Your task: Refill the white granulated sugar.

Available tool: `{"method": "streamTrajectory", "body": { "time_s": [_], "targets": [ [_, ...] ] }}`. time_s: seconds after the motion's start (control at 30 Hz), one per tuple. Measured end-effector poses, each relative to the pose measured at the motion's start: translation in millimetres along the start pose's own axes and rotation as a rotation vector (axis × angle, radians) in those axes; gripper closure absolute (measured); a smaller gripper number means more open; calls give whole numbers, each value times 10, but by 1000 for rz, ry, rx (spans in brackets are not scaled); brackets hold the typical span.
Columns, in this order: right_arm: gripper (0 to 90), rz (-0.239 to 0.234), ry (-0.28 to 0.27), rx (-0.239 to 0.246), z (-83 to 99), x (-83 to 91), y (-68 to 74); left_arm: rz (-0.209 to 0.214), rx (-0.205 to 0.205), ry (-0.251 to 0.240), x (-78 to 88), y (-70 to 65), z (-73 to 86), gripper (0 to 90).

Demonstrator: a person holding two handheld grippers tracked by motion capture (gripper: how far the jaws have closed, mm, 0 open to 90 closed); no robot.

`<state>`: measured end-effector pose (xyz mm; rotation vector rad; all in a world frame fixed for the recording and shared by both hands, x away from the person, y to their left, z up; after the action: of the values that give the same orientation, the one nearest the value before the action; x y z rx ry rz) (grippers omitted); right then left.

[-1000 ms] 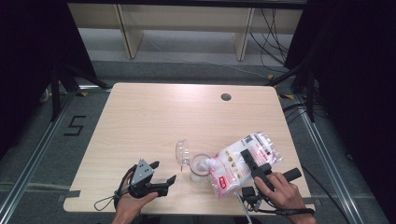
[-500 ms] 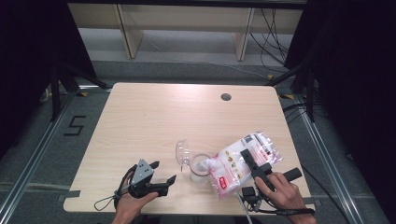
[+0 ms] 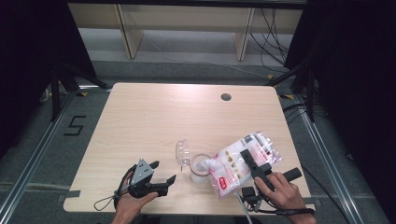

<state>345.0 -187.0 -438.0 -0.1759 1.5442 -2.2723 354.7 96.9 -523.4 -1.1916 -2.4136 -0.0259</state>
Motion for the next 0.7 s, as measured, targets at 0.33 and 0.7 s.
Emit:
{"method": "streamTrajectory", "body": {
  "time_s": [0.33,0.7],
  "targets": [
    [721,4,-3,11,-4,5,-15,6,10,-8,0,-2,-4,185],
    [724,12,-1,7,4,7,-28,1,-2,-4,2,0,-1,185]
  ]
}}
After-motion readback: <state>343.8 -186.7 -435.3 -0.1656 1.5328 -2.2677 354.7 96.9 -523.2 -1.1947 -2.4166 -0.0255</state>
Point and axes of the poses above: each handheld gripper's, and its own axes: x roughly backward along the jaws, z roughly out of its underside, y roughly to its left, the point moved 7 cm from there along -x, roughly forward along the jaws, and after that the axes turned 12 degrees about z, right-handed, at the moved point
